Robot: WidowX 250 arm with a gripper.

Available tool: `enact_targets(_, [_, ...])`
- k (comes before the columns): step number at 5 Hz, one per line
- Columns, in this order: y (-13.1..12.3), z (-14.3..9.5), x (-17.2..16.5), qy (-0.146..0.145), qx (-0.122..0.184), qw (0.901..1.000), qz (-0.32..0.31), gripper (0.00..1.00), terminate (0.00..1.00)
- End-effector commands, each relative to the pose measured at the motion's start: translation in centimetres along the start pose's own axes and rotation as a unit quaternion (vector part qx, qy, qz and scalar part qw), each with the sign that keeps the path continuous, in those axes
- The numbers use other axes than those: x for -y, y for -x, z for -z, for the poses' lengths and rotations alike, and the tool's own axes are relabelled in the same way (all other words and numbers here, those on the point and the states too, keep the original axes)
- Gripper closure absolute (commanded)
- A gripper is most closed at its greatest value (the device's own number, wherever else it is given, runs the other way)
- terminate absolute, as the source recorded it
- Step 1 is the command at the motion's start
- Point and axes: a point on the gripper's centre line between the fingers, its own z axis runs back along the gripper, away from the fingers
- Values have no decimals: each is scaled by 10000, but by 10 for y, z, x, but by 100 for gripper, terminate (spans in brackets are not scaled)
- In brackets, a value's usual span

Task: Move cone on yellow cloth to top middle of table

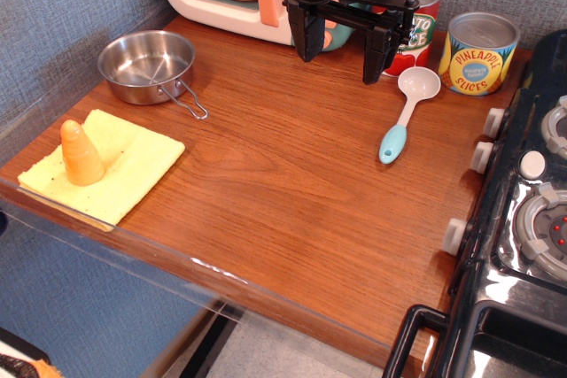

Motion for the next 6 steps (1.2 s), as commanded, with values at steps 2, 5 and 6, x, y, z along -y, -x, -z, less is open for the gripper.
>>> enact_targets(2, [12, -5, -5, 238, 101, 9995, -204, 0, 0])
enact_targets(5, [103, -41, -96, -434, 289, 9920, -1149, 0, 0])
enact_targets(6, [131, -33, -141, -536, 151, 9896, -1328, 0, 0])
